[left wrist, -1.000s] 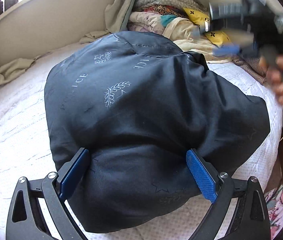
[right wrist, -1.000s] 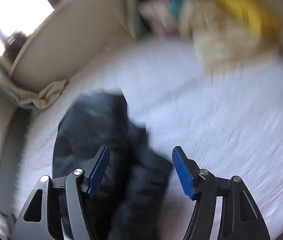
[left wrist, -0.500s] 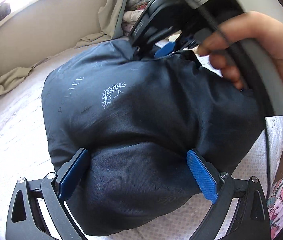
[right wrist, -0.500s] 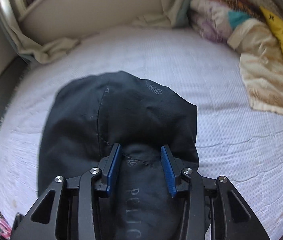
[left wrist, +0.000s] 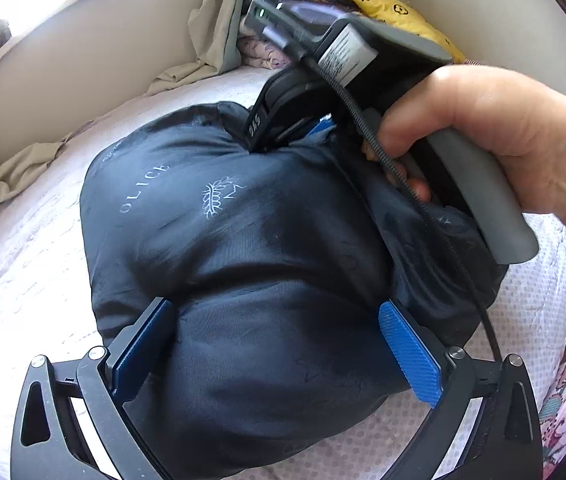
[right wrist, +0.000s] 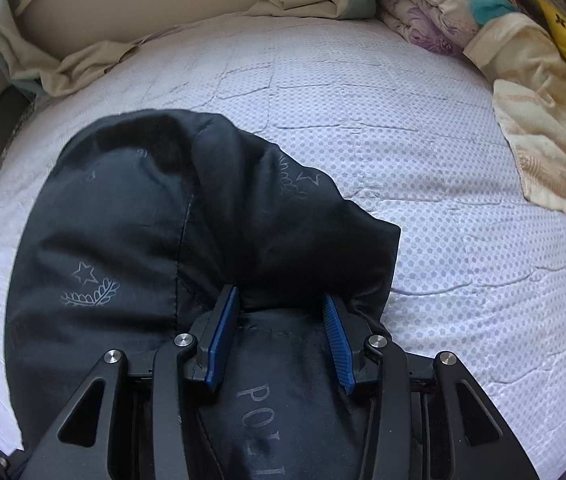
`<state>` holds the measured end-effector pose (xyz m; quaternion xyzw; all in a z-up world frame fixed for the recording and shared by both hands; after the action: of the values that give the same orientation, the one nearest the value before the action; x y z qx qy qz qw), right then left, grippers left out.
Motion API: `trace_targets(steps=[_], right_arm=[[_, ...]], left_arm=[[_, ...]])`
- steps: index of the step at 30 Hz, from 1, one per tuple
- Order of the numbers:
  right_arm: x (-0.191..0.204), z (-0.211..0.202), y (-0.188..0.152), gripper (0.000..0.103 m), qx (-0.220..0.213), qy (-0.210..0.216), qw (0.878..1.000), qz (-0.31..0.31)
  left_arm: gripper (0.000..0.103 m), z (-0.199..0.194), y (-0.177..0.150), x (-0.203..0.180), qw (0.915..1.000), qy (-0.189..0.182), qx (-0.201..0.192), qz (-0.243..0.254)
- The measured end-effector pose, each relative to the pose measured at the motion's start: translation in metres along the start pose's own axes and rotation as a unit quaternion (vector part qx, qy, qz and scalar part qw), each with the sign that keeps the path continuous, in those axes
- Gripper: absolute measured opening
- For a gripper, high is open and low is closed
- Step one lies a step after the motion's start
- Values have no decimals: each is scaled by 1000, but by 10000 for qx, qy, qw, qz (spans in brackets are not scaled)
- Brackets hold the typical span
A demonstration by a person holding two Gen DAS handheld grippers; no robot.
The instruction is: Fold large clothes
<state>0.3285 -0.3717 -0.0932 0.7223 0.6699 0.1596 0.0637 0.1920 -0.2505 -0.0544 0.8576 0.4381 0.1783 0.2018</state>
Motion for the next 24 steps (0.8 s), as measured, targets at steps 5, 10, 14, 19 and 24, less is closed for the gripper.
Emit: trace_targets(steps=[5, 10, 14, 19, 24], right_arm=[[-10, -38, -1, 55, -223, 245, 9990, 295], [-2, -102, -27, 61, -693, 92, 9975, -76], [3, -137, -61, 62, -831, 160, 9958, -360], [13, -135, -94, 65, -623, 235, 9957, -644], [8, -94, -113, 65, -106, -519, 9971, -547]], left_arm=[[103, 1, 6, 4, 9998, -65, 167, -51], [103, 1, 7, 4, 9998, -23, 186, -108], [103, 2, 9, 6, 9997, -24, 209, -137], [103, 4, 12, 11, 9996, -21, 215, -160], [103, 4, 12, 12, 9996, 6, 236, -126]])
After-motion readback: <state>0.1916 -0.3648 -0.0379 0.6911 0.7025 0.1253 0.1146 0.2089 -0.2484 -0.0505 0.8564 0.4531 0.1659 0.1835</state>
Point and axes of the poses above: each gripper's, at about its wrist camera, not at the fingertips, and z roughly the way its jaws point, x to its left, y to its top, the point moved 2 cm from there along z, roughly the way its jaws point, and after that the axes turned 9 degrees about x, right-handed, at the moved point
